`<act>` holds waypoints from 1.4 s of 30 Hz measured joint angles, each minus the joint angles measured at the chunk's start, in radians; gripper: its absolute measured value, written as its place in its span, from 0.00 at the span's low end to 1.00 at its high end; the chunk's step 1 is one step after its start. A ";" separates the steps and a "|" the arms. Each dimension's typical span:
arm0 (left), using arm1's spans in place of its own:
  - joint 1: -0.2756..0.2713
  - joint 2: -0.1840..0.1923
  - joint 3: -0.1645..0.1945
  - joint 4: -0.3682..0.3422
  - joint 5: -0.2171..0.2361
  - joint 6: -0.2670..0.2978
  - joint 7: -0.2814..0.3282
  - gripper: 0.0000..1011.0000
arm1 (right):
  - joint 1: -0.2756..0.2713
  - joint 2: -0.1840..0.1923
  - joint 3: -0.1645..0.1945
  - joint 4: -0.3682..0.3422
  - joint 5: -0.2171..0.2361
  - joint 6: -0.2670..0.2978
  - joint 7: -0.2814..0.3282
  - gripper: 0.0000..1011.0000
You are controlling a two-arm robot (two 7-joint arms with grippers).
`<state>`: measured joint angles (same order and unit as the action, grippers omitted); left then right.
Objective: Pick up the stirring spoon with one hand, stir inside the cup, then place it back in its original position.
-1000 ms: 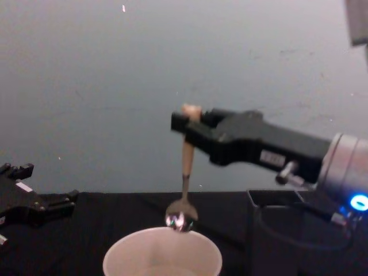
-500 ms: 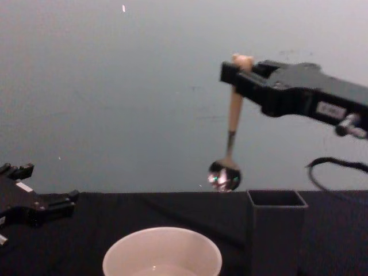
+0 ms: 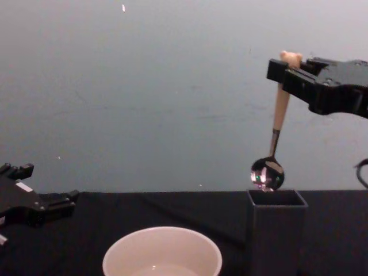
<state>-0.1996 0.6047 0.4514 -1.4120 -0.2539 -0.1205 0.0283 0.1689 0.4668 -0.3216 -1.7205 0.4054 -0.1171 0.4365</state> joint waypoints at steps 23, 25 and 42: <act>0.000 0.000 0.000 0.000 0.000 0.000 0.000 0.99 | -0.042 -0.060 0.014 0.069 0.001 0.052 -0.051 0.21; 0.000 0.000 0.000 0.000 0.000 0.000 0.000 0.99 | -0.044 -0.072 0.014 0.083 0.000 0.058 -0.062 0.21; 0.000 0.000 0.000 0.000 0.000 0.000 0.000 0.99 | -0.066 -0.117 0.015 0.144 -0.008 0.081 -0.087 0.21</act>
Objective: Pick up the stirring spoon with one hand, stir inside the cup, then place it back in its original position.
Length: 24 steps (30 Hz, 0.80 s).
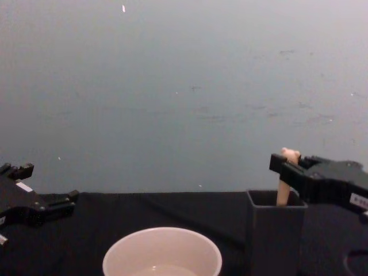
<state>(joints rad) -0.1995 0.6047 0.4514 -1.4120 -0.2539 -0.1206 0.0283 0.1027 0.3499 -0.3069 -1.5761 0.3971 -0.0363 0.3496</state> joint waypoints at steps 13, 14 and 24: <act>0.000 0.000 0.000 0.000 0.000 0.000 0.000 0.99 | 0.001 -0.007 -0.007 0.018 -0.020 0.010 -0.004 0.21; 0.000 0.000 0.000 0.000 0.000 0.000 0.000 0.99 | 0.001 -0.007 -0.007 0.018 -0.020 0.010 -0.004 0.21; 0.000 0.000 0.000 0.000 0.000 0.000 0.000 0.99 | 0.002 -0.007 -0.006 0.017 -0.019 0.010 -0.004 0.30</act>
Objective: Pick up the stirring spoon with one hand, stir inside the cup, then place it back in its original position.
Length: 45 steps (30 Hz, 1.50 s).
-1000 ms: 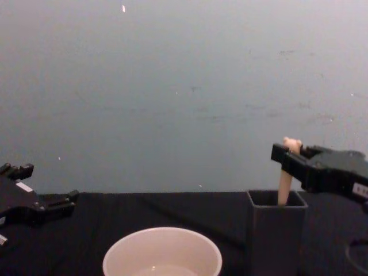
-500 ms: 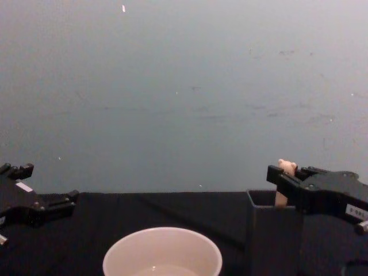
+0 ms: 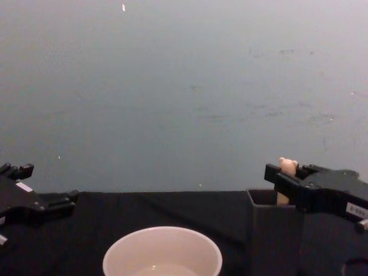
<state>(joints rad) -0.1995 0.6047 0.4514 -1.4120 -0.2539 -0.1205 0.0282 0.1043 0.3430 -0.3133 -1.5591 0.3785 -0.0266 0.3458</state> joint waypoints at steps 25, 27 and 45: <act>0.000 0.000 0.000 0.000 0.000 0.000 0.000 0.99 | 0.000 0.000 0.000 -0.001 0.003 -0.001 0.001 0.99; 0.000 0.000 0.000 0.000 0.000 0.000 0.000 0.99 | 0.001 -0.001 0.001 -0.001 0.002 -0.006 0.001 0.99; 0.000 0.000 0.000 0.000 0.000 0.000 0.000 0.99 | 0.030 -0.045 0.114 -0.027 -0.111 -0.097 -0.157 0.99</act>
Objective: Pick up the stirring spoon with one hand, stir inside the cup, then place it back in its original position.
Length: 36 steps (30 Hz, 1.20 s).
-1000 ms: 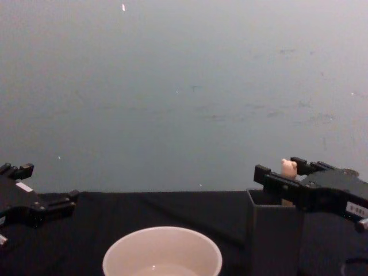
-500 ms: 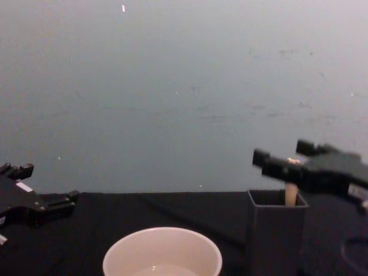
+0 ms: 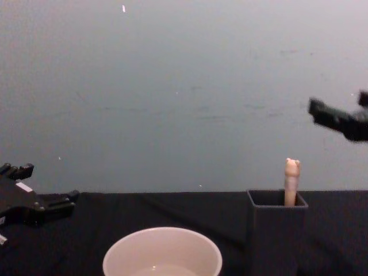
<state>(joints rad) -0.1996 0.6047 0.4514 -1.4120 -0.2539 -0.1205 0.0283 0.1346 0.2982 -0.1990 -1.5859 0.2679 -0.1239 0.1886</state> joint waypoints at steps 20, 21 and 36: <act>0.000 0.000 0.000 0.000 0.000 0.000 0.000 0.99 | 0.004 -0.051 -0.002 0.197 -0.124 0.111 -0.061 0.99; 0.000 0.000 0.000 0.000 0.000 0.000 0.000 0.99 | 0.004 -0.051 -0.002 0.197 -0.124 0.111 -0.061 0.99; 0.000 0.000 0.000 0.000 0.000 0.000 0.000 0.99 | 0.004 -0.049 -0.003 0.193 -0.122 0.110 -0.062 0.99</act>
<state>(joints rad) -0.1995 0.6047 0.4514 -1.4120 -0.2539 -0.1205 0.0283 0.1389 0.2494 -0.2016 -1.3933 0.1460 -0.0135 0.1270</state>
